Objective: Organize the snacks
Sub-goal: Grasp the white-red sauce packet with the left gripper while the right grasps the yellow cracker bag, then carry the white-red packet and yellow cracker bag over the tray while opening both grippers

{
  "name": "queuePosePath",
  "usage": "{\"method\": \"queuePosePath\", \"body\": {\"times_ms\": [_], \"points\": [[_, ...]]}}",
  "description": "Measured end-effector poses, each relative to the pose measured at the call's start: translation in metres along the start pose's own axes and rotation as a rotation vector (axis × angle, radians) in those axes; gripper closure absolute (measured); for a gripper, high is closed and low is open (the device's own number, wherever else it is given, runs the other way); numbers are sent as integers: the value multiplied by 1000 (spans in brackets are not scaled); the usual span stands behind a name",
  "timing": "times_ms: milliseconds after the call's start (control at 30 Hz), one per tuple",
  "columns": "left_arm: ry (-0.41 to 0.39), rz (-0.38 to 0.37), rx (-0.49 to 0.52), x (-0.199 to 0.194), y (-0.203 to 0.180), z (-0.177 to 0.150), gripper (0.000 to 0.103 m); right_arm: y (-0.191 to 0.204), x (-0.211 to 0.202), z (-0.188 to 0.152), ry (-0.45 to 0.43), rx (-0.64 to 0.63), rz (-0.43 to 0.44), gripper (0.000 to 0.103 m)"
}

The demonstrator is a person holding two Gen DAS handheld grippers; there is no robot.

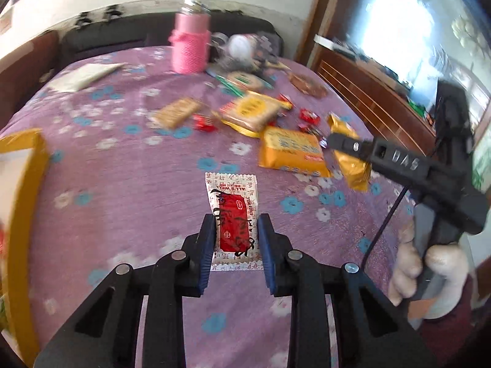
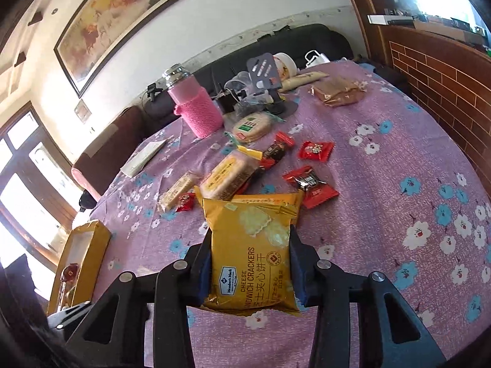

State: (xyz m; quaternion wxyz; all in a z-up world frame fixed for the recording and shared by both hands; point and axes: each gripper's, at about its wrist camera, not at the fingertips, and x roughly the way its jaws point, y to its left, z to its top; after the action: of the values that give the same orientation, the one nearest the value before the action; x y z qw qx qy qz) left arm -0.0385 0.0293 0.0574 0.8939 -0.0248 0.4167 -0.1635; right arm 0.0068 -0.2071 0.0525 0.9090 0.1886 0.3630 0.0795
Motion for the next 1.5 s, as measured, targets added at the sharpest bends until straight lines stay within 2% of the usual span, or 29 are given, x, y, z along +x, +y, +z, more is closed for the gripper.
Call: {"method": "queuePosePath", "body": {"times_ms": [200, 300, 467, 533, 633, 833, 1067, 1267, 1500], "points": [[-114, 62, -99, -67, 53, -12, 78, 46, 1, -9, 45, -52, 58, 61], [-158, 111, -153, -98, 88, -24, 78, 87, 2, -15, 72, -102, 114, 61], [-217, 209, -283, -138, 158, -51, 78, 178, 6, -30, 120, -232, 214, 61], [-235, 255, -332, -147, 186, -61, 78, 211, 10, -36, 150, -264, 262, 61], [-245, 276, -394, -155, 220, -73, 78, 257, 19, -47, 192, -310, 314, 61], [-228, 305, -453, -153, 266, -84, 78, 345, 54, -80, 265, -436, 331, 62], [-183, 294, -466, -132, 291, -86, 77, 386, 107, -111, 356, -482, 275, 62], [-166, 276, -472, -121, 293, -81, 77, 395, 141, -116, 397, -474, 236, 62], [-157, 273, -479, -115, 291, -79, 76, 396, 154, -117, 414, -466, 234, 61]]}}
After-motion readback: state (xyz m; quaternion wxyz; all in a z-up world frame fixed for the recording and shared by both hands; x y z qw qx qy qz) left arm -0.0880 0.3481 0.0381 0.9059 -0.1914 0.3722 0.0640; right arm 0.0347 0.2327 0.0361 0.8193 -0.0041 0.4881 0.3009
